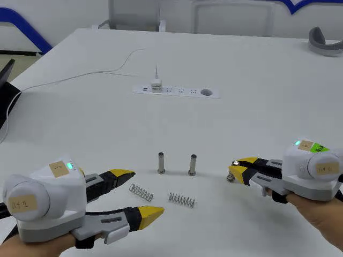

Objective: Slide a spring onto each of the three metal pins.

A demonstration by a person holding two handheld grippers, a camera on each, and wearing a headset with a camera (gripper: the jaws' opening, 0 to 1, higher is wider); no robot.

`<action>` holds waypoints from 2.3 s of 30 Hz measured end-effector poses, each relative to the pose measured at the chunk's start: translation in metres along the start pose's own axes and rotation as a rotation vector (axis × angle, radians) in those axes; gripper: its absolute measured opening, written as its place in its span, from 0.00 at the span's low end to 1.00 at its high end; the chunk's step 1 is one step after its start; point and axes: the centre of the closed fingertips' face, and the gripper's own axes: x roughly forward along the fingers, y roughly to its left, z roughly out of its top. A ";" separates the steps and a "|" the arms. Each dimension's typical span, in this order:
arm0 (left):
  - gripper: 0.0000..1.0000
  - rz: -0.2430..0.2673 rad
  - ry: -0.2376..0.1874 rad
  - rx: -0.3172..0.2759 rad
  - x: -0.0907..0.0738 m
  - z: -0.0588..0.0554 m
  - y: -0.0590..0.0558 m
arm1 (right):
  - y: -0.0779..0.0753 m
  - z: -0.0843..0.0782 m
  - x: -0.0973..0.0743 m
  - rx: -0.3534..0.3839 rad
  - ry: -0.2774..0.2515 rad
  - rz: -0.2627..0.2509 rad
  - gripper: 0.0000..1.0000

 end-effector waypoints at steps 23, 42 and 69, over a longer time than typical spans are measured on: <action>0.57 -0.003 -0.008 -0.001 0.000 0.000 0.000 | -0.002 -0.021 -0.011 0.010 0.062 -0.020 0.15; 0.57 -0.004 -0.012 -0.011 -0.002 -0.001 0.000 | 0.035 -0.026 -0.023 -0.019 0.100 0.075 0.17; 0.57 -0.004 -0.009 -0.002 -0.006 -0.001 -0.005 | 0.103 -0.010 0.009 -0.114 0.108 0.259 0.18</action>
